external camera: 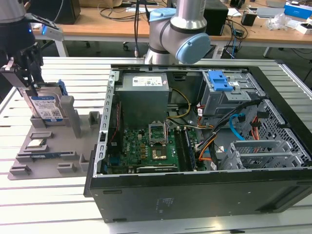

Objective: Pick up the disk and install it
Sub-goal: 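Pick up the disk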

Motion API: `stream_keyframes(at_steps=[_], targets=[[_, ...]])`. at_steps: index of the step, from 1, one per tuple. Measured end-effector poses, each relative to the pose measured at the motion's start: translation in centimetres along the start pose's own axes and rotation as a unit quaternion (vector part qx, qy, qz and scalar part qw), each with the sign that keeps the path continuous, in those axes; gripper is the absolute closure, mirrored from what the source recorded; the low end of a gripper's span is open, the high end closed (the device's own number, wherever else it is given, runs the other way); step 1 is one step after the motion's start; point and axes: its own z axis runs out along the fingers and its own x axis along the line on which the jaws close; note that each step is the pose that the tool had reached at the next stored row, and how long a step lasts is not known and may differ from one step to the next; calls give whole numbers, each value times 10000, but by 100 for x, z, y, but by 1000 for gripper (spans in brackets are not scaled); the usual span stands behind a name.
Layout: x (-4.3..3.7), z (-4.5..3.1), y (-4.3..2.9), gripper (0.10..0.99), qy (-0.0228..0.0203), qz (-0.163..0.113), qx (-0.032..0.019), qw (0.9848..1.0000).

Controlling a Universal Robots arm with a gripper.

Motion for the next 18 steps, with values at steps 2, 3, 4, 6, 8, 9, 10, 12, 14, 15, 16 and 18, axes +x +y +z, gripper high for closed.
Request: stream_keyframes(at_steps=[2, 3, 4, 6, 8, 9, 10, 12, 14, 15, 16, 18], targets=[[-2, 37, -1, 545, -1, 0, 0, 10000], [-3, 48, -2, 545, -11, 1, 0, 10000], [-3, 60, -2, 545, -28, 0, 0, 10000], [-4, 88, -4, 545, -50, -2, -1, 10000], [-5, 122, -5, 545, -59, -2, -1, 10000], [-5, 130, -5, 545, -68, -2, -1, 10000], [3, 139, -5, 545, -90, -4, -3, 10000], [15, 150, -6, 545, -112, -4, -2, 9999], [27, 162, -7, 545, -134, -5, -3, 9999], [31, 167, -7, 545, -146, -6, -2, 9999], [31, 169, -8, 545, -147, -17, -2, 9999], [30, 175, -16, 545, -142, -160, 2, 9998]])
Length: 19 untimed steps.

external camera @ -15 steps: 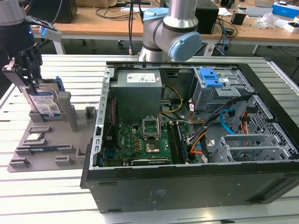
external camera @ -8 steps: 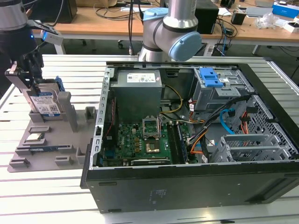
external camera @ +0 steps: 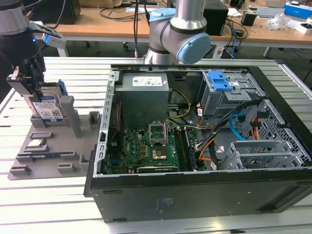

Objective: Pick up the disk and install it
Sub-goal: 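Pick up the disk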

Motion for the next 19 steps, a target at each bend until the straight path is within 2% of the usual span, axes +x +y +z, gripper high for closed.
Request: stream_keyframes(at_steps=[4, 5, 6, 7, 10, 13, 14, 15, 19], targets=[[1, 0, -2, 545, 2, -17, 0, 10000], [1, 1, -3, 545, 2, -18, 70, 10000], [0, 2, -2, 545, 4, -15, 190, 9998], [0, 3, -2, 545, 4, -15, 263, 9997], [0, 3, 2, 545, 5, -15, 264, 9997], [-4, 5, 34, 545, 5, -15, 264, 9997], [-10, 17, 89, 545, 5, -15, 264, 9997], [-12, 19, 104, 545, 5, -15, 264, 9997], [-11, 20, 107, 545, 5, -15, 264, 9996]])
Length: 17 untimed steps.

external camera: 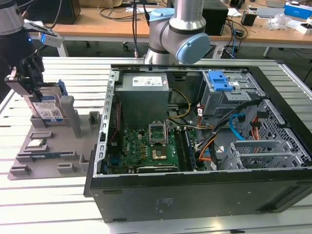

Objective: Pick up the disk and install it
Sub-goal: 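Pick up the disk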

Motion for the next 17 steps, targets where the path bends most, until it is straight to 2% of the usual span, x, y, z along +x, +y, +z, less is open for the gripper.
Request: stream_keyframes(at_steps=[5, 6, 7, 9, 17], targets=[[0, 0, 1, 565, 0, 1, 0, 10000], [0, 0, 2, 627, 1, 1, 0, 10000], [0, 0, 2, 627, 0, 1, 0, 10000], [0, 0, 2, 722, 0, 1, 0, 10000], [0, 0, 5, 722, 1, 1, 0, 10000]])
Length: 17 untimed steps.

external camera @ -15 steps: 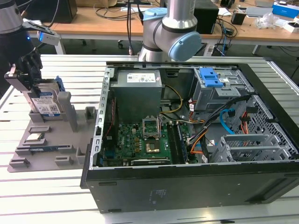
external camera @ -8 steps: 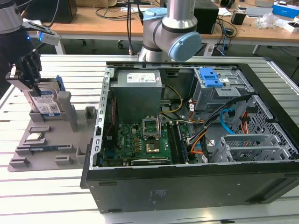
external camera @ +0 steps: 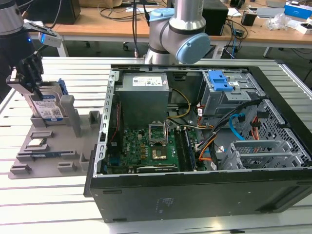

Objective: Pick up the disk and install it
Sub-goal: 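Pick up the disk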

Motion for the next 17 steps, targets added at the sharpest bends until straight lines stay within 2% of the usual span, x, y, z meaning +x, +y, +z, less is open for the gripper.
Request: stream_keyframes(at_steps=[5, 17], targets=[[0, -7, 1, 722, 1, 0, -1, 10000], [1, -118, -1, 722, 0, 0, 0, 10000]])
